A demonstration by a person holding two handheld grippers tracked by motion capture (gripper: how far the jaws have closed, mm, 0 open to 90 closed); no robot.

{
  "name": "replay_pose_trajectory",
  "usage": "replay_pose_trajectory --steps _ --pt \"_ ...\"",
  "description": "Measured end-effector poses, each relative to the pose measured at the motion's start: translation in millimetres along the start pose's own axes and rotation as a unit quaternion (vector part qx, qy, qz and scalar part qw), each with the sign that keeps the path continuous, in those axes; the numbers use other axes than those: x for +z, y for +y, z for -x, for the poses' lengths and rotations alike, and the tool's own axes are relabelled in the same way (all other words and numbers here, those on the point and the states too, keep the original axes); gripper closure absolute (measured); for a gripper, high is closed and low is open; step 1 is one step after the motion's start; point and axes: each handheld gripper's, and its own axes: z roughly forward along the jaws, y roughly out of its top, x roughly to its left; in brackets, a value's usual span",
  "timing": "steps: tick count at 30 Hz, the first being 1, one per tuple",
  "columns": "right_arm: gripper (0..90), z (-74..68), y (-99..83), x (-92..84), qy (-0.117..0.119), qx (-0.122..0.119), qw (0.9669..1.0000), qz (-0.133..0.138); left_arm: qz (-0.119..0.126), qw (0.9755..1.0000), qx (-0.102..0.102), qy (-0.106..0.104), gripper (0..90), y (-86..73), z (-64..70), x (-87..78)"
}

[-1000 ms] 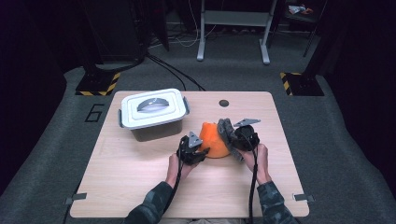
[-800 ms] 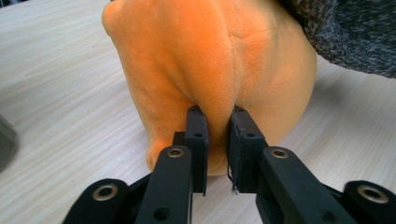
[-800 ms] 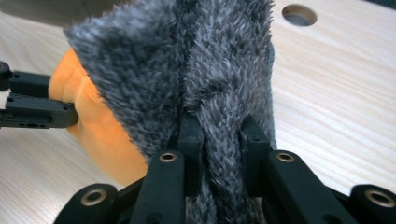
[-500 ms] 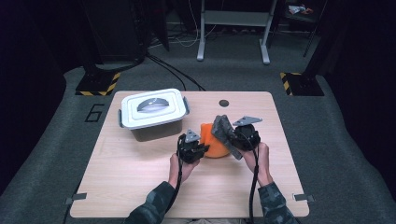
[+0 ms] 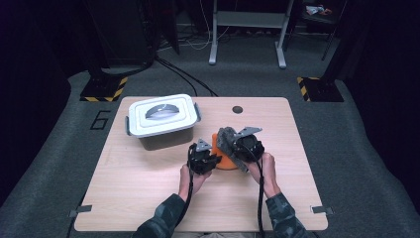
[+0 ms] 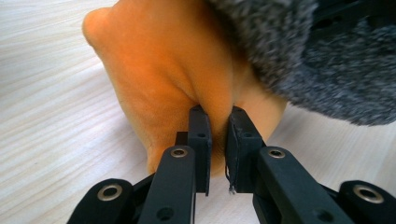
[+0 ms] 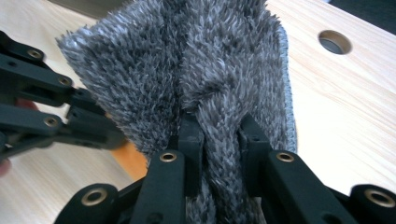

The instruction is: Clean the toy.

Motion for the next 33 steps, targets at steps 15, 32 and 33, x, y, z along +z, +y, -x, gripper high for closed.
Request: replay_pose_trajectory --steps 15,32,33 --pt "75.0 36.1 -23.5 3.6 -0.010 0.064 0.9978 -0.012 0.002 0.9999 -0.009 0.006 81.0 -4.3 -8.2 1.0" --pt "74.8 70.2 -57.4 38.1 -0.006 0.123 0.9897 -0.074 -0.002 0.9999 -0.012 -0.002 80.6 -6.9 -12.4 0.8" --pt "74.8 70.2 -57.4 38.1 -0.006 0.123 0.9897 -0.074 -0.001 0.9999 -0.013 -0.001 80.6 -7.0 -12.5 0.8"
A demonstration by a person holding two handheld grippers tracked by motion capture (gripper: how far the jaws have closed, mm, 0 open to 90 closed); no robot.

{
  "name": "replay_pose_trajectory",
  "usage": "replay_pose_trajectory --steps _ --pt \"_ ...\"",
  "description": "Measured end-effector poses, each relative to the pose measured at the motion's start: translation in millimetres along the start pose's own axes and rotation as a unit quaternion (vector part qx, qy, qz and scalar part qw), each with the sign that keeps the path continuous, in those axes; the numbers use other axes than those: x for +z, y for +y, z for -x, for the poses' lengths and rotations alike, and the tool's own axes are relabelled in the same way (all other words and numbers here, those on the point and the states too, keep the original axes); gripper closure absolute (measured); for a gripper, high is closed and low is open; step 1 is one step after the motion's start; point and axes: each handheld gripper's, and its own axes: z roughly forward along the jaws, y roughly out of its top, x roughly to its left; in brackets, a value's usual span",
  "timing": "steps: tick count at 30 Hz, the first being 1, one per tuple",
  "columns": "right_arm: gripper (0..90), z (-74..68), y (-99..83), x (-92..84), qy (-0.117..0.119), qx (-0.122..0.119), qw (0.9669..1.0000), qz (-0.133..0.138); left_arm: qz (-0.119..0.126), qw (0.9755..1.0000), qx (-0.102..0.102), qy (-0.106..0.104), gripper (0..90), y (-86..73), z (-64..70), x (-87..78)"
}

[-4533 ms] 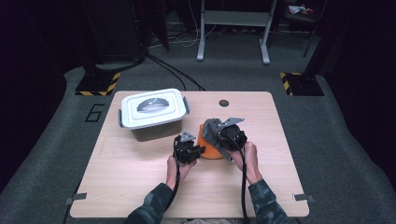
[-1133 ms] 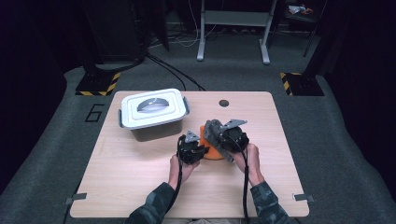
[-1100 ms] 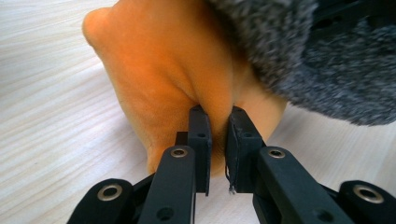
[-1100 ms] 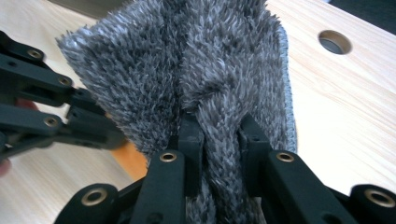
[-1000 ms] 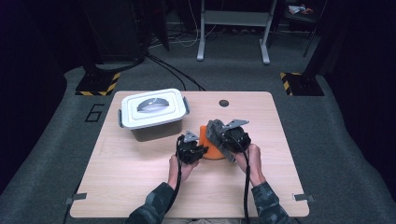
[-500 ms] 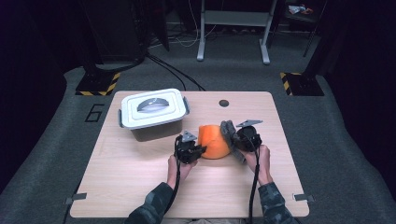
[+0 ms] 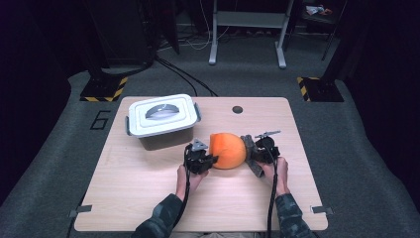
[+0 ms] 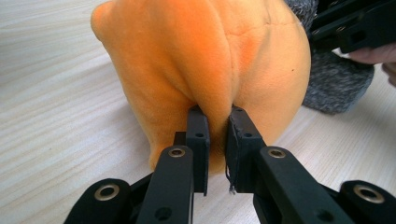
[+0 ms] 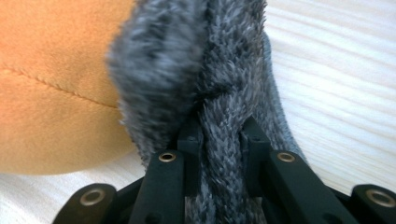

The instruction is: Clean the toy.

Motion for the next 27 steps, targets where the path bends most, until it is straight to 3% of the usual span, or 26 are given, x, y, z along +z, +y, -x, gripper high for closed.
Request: replay_pose_trajectory --steps 1,7,14,21,27 --pt "74.9 0.7 0.2 -8.4 -0.010 0.002 0.9998 0.015 -0.001 1.0000 0.000 -0.001 80.6 -0.1 -0.2 -0.1" --pt "75.0 -3.3 3.4 -35.5 -0.016 -0.011 0.9982 0.058 0.000 1.0000 0.008 -0.004 80.5 0.5 1.2 -1.2" --pt "74.9 -37.8 21.7 -62.7 0.009 -0.061 0.9938 0.092 0.001 0.9999 0.011 -0.008 80.5 0.8 3.7 -1.7" --pt "74.8 -75.9 38.0 -57.4 0.025 -0.111 0.9897 0.087 0.003 0.9997 0.016 -0.017 80.3 0.8 5.7 -1.6" --pt "74.9 -86.1 42.9 -43.5 0.019 -0.129 0.9886 0.076 0.002 0.9997 0.016 -0.018 80.2 0.2 5.3 -0.4"
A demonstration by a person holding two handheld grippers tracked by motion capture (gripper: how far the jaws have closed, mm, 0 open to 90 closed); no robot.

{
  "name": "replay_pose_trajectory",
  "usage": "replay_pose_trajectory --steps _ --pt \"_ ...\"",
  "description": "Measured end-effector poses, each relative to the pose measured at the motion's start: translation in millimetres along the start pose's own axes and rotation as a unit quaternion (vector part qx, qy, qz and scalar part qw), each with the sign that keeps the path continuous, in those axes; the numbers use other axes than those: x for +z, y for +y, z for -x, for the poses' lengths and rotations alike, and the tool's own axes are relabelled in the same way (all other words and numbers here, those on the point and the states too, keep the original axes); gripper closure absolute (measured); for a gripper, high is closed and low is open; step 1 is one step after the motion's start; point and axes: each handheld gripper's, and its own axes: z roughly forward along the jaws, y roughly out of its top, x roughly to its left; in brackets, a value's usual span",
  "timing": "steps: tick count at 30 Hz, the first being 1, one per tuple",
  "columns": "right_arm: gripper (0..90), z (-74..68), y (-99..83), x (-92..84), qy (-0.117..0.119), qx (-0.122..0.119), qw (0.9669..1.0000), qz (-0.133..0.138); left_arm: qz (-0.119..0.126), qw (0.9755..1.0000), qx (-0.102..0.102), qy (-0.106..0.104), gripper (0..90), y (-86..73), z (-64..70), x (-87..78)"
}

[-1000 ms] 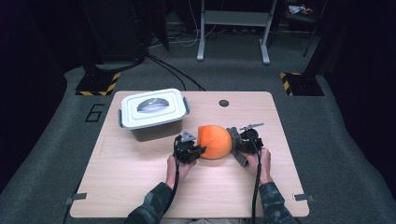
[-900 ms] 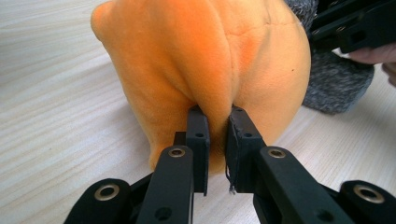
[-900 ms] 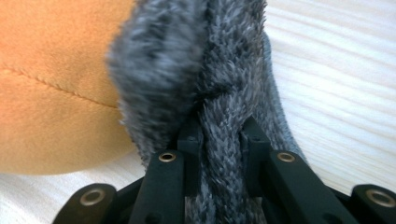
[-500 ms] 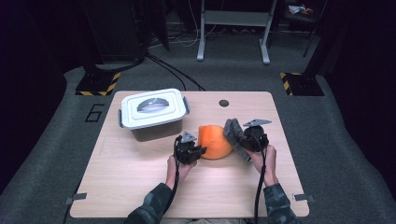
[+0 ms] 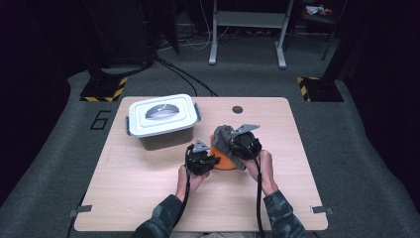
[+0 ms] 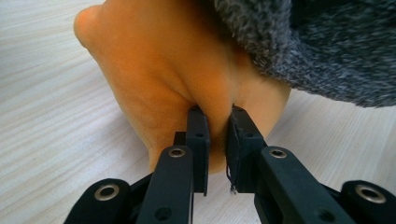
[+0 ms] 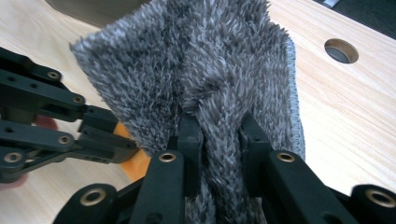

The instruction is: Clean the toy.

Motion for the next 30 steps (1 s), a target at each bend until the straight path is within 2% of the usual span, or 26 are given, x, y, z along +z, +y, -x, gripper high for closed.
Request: replay_pose_trajectory --steps 3,7,11,12,13,14,19,25,30 --pt "75.1 1.6 -1.4 0.9 -0.007 0.001 1.0000 -0.003 -0.002 1.0000 0.008 0.003 80.3 0.5 1.1 0.3" --pt "75.1 5.6 -5.2 -1.7 -0.013 0.004 0.9999 -0.006 -0.001 1.0000 0.006 0.002 80.3 0.0 0.6 1.2" --pt "75.1 14.4 -11.2 -3.9 -0.018 0.026 0.9995 -0.007 -0.001 1.0000 0.003 0.001 80.4 -0.1 0.1 1.1" --pt "75.1 17.8 -13.5 -4.1 -0.021 0.024 0.9995 -0.006 0.000 1.0000 0.004 0.001 80.4 -0.1 0.2 1.4" --pt "75.1 19.3 -15.9 -4.6 -0.023 0.035 0.9991 -0.008 -0.001 1.0000 0.006 0.002 80.3 0.2 0.0 1.3" --pt "75.2 22.7 -18.7 -4.5 -0.021 0.035 0.9991 -0.007 -0.002 1.0000 0.006 0.002 80.4 0.3 -0.2 1.5" --pt "75.1 37.0 -31.6 -2.7 -0.029 0.067 0.9972 -0.014 -0.001 1.0000 0.003 0.002 80.4 0.1 -0.7 1.7" --pt "75.3 52.8 -47.1 5.6 -0.037 0.090 0.9945 -0.038 0.000 1.0000 0.000 0.000 80.4 -0.4 -1.6 2.1" --pt "75.3 64.2 -60.9 21.4 -0.038 0.112 0.9908 -0.068 0.000 1.0000 0.000 0.001 80.4 -0.6 -2.0 2.3"
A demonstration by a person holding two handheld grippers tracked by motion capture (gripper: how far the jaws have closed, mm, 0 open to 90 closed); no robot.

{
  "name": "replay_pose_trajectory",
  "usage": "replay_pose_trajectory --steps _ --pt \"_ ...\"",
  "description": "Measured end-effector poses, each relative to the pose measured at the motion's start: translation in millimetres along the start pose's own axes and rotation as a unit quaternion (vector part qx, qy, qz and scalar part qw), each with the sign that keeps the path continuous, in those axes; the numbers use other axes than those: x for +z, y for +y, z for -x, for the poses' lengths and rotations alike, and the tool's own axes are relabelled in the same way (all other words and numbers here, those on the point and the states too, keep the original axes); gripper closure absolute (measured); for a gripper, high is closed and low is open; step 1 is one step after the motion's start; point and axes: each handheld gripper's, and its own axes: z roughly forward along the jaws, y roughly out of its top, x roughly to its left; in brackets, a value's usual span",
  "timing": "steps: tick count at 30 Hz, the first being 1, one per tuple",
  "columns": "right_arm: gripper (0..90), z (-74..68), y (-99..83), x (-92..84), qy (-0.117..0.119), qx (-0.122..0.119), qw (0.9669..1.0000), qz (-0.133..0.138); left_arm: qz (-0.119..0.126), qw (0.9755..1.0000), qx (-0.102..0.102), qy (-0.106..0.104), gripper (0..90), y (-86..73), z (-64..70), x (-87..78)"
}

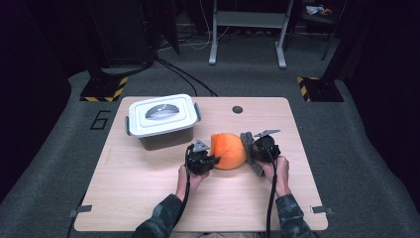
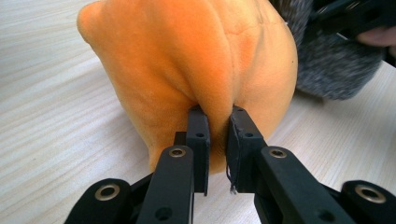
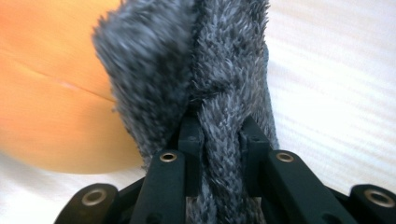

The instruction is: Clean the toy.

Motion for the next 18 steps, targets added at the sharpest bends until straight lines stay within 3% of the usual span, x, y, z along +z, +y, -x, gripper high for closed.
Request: replay_pose_trajectory --steps 4,8,9,10,11,12,13,18 --pt "75.2 8.1 -5.9 16.9 0.009 0.016 0.9995 -0.027 -0.001 1.0000 0.000 0.001 80.4 0.0 -1.0 -0.2" --pt "75.1 9.6 -4.9 11.3 0.001 0.015 0.9996 -0.024 -0.003 1.0000 -0.001 0.002 80.3 0.0 -1.3 -0.2" --pt "75.1 10.7 -4.5 7.0 0.000 0.015 0.9997 -0.021 -0.003 1.0000 -0.001 0.000 80.2 0.1 -1.6 -0.1" --pt "75.0 11.7 -3.2 -4.4 -0.008 0.014 0.9999 0.001 -0.003 1.0000 0.000 0.000 80.2 0.3 -1.7 -0.2" --pt "75.0 11.7 -3.2 -4.4 -0.008 0.014 0.9999 0.001 -0.005 1.0000 0.002 0.000 80.2 0.5 -1.8 -0.4" --pt "75.0 9.2 0.4 -20.6 -0.010 0.013 0.9996 0.021 -0.004 1.0000 0.005 0.001 80.2 0.7 -1.6 -0.4" --pt "75.0 9.2 0.4 -20.6 -0.010 0.013 0.9996 0.021 -0.004 1.0000 0.005 0.001 80.2 0.7 -1.6 -0.4" --pt "75.0 -15.5 13.9 -50.5 0.013 -0.028 0.9974 0.065 -0.003 1.0000 0.006 0.002 79.9 0.8 -1.3 0.3"
